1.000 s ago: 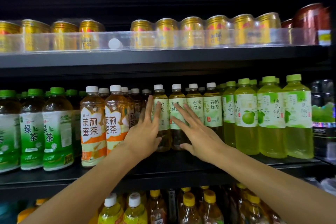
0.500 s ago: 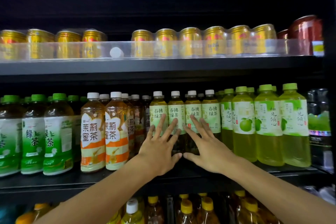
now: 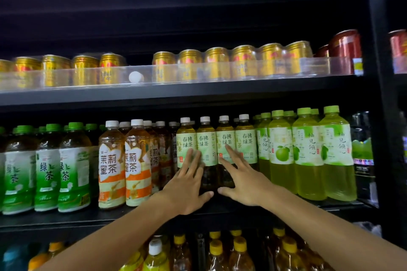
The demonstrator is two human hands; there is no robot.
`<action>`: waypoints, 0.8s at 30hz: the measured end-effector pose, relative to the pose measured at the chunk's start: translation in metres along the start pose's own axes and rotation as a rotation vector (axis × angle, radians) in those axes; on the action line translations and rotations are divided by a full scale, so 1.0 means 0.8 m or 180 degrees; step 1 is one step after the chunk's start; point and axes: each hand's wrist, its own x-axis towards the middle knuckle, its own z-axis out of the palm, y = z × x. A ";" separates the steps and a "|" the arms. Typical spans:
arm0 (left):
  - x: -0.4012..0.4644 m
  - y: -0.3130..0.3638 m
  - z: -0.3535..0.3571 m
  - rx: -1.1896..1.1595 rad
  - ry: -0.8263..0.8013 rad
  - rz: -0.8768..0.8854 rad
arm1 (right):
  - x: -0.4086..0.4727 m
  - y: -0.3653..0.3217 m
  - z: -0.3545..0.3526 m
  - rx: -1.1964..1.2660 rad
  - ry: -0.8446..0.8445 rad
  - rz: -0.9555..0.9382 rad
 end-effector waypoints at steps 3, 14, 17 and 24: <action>0.004 -0.002 0.001 -0.0091 0.0084 0.0089 | -0.002 0.001 -0.005 0.0135 -0.0052 0.0019; -0.136 -0.050 -0.063 -0.0384 0.0574 0.0203 | -0.073 -0.041 -0.037 0.1065 0.0565 -0.0601; -0.214 -0.070 -0.078 -0.0253 0.0408 0.0041 | -0.088 -0.093 -0.039 0.1190 0.0532 -0.0844; -0.428 -0.169 -0.037 0.0079 -0.0077 -0.0617 | -0.102 -0.275 0.016 0.1308 -0.0061 -0.1615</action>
